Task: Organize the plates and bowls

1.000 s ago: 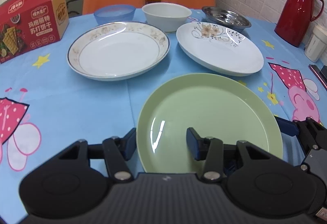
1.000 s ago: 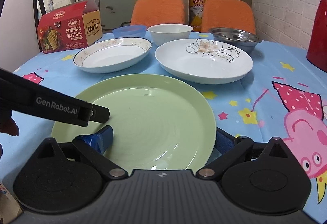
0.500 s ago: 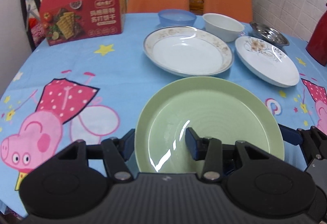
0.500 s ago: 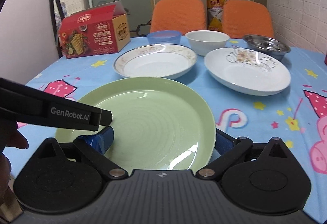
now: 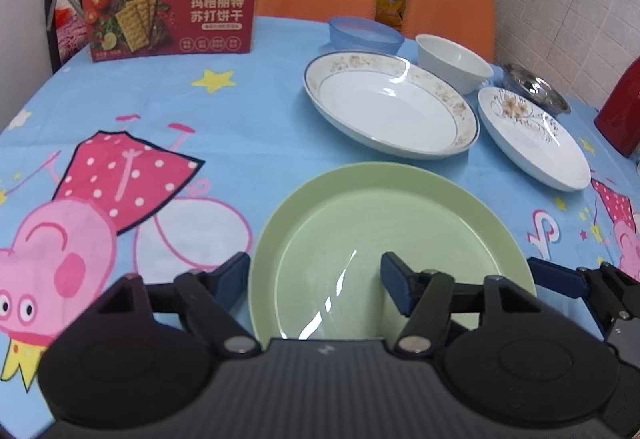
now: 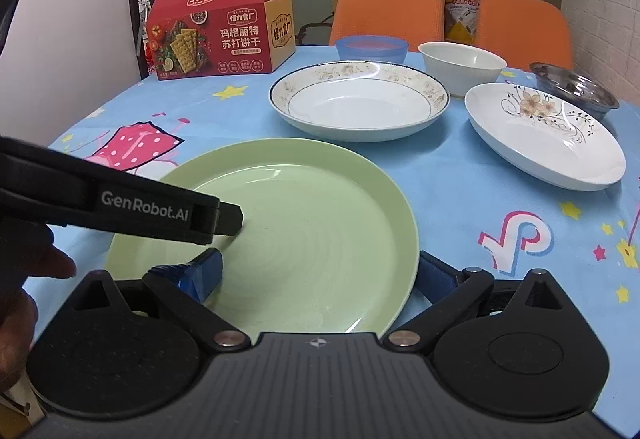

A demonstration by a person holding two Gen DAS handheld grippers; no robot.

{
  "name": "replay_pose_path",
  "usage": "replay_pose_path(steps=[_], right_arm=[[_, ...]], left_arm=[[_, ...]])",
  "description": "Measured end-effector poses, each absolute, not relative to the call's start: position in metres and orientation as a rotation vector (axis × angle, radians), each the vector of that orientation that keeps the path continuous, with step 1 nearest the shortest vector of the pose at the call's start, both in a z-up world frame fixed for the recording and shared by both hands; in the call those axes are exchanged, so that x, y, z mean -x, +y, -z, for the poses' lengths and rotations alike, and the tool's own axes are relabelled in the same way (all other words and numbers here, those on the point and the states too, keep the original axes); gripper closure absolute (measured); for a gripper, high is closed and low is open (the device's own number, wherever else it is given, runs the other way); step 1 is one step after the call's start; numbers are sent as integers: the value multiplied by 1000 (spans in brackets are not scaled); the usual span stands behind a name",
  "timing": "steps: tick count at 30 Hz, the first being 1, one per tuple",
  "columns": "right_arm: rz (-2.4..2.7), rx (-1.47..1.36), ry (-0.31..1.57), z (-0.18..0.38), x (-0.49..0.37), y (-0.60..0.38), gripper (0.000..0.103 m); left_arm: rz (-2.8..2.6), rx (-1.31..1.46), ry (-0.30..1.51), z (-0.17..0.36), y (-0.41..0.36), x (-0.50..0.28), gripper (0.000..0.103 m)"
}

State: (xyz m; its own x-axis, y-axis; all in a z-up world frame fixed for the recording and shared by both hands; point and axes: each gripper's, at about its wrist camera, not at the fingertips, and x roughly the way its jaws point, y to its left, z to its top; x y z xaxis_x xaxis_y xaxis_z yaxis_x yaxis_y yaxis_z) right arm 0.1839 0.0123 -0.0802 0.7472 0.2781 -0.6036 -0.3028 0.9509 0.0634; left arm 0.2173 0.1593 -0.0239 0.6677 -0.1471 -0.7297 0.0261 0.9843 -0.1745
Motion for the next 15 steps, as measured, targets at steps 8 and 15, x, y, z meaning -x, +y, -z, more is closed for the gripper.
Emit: replay_pose_path(steps=[8, 15], right_arm=[[-221, 77, 555, 41, -204, -27, 14], [-220, 88, 558, 34, -228, -32, 14]], left_arm=[[-6, 163, 786, 1, 196, -240, 32], [-51, 125, 780, -3, 197, -256, 30]])
